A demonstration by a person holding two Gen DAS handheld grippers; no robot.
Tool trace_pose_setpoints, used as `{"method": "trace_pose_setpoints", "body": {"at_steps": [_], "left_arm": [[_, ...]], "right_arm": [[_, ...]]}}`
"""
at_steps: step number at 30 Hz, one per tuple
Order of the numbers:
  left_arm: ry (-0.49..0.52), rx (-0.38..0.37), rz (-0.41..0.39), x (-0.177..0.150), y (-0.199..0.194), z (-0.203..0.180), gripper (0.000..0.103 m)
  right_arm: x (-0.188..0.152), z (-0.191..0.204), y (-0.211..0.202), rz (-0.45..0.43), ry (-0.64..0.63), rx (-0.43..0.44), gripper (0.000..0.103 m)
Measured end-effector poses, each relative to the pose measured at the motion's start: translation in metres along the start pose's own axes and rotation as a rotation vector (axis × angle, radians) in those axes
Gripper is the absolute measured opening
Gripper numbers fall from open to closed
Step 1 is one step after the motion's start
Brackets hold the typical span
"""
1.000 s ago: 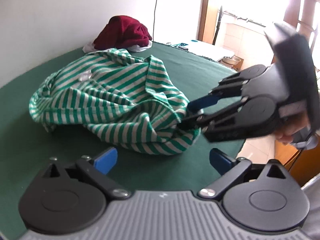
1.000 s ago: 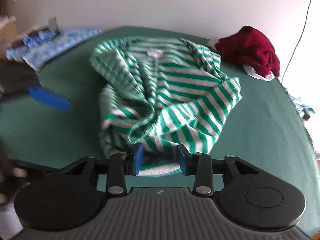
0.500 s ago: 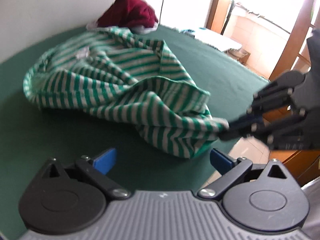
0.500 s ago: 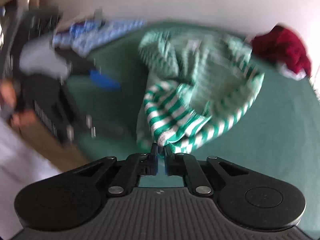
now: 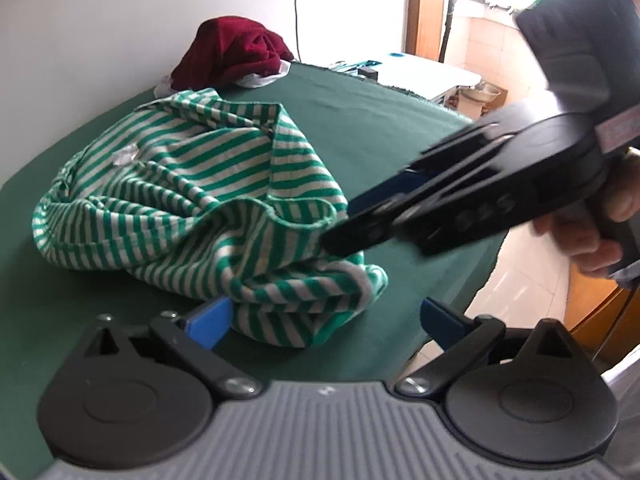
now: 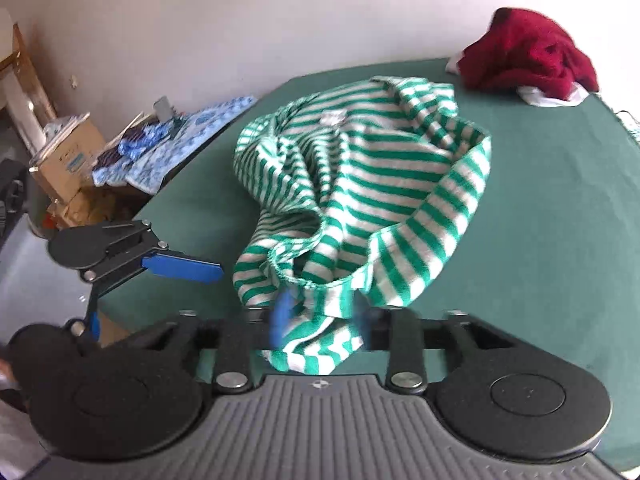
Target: Fold clothes
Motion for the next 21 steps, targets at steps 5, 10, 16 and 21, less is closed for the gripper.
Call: {"method": "trace_pose_setpoints", "body": {"at_steps": [5, 10, 16, 21], "left_arm": [[0.013, 0.033, 0.005, -0.002, 0.011, -0.015, 0.101], [0.010, 0.051, -0.004, 0.002, 0.024, -0.023, 0.101], [0.038, 0.173, -0.032, 0.016, 0.038, -0.018, 0.101], [0.009, 0.255, -0.061, 0.027, 0.044, -0.005, 0.093]], "right_arm": [[0.008, 0.004, 0.019, 0.007, 0.024, -0.015, 0.047], [0.031, -0.002, 0.010, -0.034, 0.049, -0.019, 0.009], [0.079, 0.013, -0.039, -0.147, -0.043, -0.003, 0.008], [0.119, 0.026, -0.081, -0.241, -0.121, 0.010, 0.007]]}}
Point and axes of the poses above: each gripper's, at about its wrist camera, not at the fingertips, and y roughly the way its jaws point, z to its left, x to its top, the point moved 10 cm from there along y, roughly the way its jaws point, and after that the axes turned 13 degrees about z, right-handed, at the moved point
